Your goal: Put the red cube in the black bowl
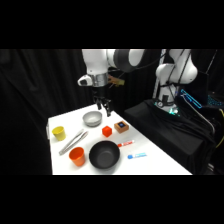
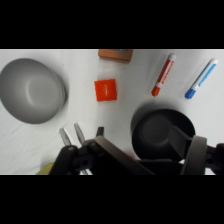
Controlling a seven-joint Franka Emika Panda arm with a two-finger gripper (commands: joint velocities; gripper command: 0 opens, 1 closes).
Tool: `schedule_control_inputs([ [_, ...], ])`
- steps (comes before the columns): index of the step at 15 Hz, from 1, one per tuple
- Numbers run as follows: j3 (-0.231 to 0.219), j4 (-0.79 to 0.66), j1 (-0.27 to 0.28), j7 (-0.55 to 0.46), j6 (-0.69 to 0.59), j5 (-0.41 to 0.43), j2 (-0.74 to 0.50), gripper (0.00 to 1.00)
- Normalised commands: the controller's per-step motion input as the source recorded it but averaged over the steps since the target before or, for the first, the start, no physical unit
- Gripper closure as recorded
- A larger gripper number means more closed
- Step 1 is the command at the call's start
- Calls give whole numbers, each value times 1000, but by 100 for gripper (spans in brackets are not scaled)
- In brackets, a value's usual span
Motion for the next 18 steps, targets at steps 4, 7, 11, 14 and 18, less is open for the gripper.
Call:
schedule_control_inputs([
  [4, 13, -12, -41, -47, 15, 23, -30, 0],
  [7, -30, -98, -89, -153, 118, 32, -144, 0],
  [11, -64, -102, -126, -271, 173, 66, -113, 0],
  [14, -56, -70, -130, -353, 169, 171, -34, 0],
  [18, -15, -67, -108, -439, 225, 295, 38, 0],
])
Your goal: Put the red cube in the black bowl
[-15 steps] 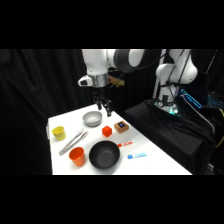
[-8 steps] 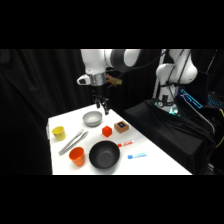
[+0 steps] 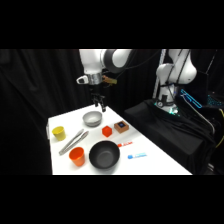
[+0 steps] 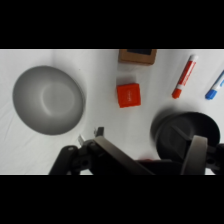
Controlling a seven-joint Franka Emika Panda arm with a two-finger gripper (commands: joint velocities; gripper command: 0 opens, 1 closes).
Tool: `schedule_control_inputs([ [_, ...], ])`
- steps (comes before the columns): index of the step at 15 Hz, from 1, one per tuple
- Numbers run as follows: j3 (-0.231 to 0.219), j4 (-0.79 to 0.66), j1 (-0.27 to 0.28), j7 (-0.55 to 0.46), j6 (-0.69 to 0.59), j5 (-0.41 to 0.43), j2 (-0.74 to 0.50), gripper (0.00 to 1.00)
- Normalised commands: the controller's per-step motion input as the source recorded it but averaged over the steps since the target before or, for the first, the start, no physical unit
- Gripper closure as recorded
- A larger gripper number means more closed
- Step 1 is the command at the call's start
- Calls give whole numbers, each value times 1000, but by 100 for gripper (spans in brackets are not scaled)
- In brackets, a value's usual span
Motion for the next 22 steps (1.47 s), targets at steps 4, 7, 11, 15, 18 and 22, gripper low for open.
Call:
schedule_control_inputs([
  [4, 3, -42, -86, -323, 279, 226, 107, 0],
  [7, 22, -95, -71, -220, 341, 135, 83, 0],
  [11, 33, -195, -41, -88, 462, -1, 41, 0],
  [15, 49, -224, -31, -25, 396, -71, -7, 0],
  [18, 66, -196, -33, -17, 337, -71, 5, 0],
  [22, 59, -101, -30, 18, 288, -102, 86, 0],
])
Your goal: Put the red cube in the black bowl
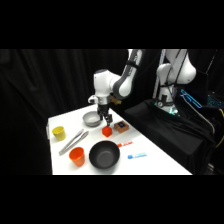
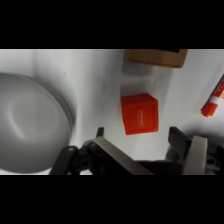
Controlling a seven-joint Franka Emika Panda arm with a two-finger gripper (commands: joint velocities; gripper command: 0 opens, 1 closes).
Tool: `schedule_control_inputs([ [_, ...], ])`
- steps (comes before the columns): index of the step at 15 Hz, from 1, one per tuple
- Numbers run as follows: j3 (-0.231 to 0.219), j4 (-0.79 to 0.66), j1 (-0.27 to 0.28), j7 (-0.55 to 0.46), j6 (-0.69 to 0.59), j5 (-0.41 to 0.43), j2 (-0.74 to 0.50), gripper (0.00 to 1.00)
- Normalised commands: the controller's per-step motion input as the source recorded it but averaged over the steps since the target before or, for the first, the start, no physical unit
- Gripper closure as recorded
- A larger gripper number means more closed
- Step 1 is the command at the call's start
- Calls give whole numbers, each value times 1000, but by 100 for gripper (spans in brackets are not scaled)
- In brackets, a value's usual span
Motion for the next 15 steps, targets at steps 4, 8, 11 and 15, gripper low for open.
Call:
schedule_control_inputs([
  [4, 52, -11, -22, 70, 245, -139, 121, 0],
  [8, 43, 39, -19, 100, 202, -153, 128, 0],
  [11, 61, 49, -29, 97, 177, -125, 119, 0],
  [15, 41, 74, -19, 113, 170, -137, 126, 0],
])
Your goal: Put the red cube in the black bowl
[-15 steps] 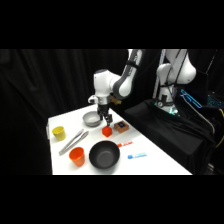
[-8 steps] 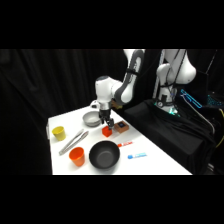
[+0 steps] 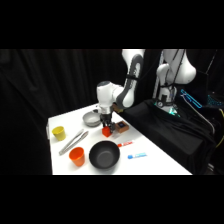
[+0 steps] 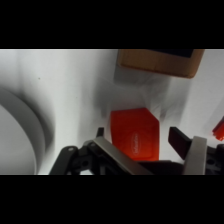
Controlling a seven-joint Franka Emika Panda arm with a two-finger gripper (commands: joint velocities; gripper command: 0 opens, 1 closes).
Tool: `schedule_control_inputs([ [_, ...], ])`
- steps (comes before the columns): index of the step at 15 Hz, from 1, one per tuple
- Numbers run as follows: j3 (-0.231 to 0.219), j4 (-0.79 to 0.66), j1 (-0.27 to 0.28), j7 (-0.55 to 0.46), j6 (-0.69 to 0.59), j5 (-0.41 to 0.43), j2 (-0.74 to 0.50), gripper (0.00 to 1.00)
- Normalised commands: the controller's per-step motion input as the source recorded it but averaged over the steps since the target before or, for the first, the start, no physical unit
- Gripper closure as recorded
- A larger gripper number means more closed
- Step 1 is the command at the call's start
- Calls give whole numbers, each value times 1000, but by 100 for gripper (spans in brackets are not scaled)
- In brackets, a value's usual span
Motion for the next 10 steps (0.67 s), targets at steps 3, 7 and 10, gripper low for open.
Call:
schedule_control_inputs([
  [3, 20, 68, -11, 118, 156, -153, 99, 0],
  [7, -11, 57, 3, 123, 164, -157, 82, 27],
  [10, -19, 50, 3, 114, 148, -147, 54, 52],
])
